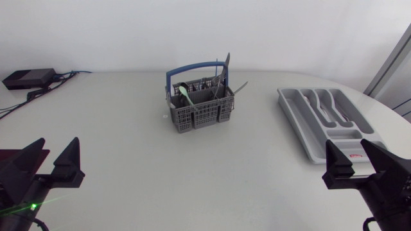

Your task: Unload the cutlery basket into the drawer organizer.

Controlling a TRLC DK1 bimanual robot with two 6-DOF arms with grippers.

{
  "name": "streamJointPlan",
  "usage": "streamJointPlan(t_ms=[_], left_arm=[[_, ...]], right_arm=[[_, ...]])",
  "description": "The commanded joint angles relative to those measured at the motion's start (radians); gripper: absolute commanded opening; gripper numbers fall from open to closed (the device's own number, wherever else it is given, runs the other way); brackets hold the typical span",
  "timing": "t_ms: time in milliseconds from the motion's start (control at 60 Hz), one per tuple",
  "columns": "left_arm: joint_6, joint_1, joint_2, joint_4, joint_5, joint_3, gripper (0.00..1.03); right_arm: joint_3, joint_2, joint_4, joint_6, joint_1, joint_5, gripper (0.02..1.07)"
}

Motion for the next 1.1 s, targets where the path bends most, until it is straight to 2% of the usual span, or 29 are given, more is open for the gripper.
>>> streamJointPlan(t_ms=[0,433,650,933,1083], left_arm=[[-0.017,-0.006,-0.003,-0.014,0.001,-0.041,0.99],[-0.014,-0.006,-0.003,-0.004,-0.013,-0.031,0.97],[-0.011,-0.006,0.028,0.053,-0.015,0.027,0.95],[-0.021,-0.014,0.344,0.119,-0.015,0.203,0.93],[-0.022,-0.068,0.508,0.072,-0.015,0.317,0.93]], right_arm=[[-0.018,-0.004,-0.007,0.014,0.005,-0.003,1.03],[-0.018,-0.006,0.006,0.014,0.053,-0.001,1.03],[-0.005,0.02,0.065,0.014,0.082,0.009,1.02],[0.154,0.419,0.213,0.015,0.091,0.014,1.02],[0.249,0.577,0.218,0.015,0.137,0.035,1.02]])
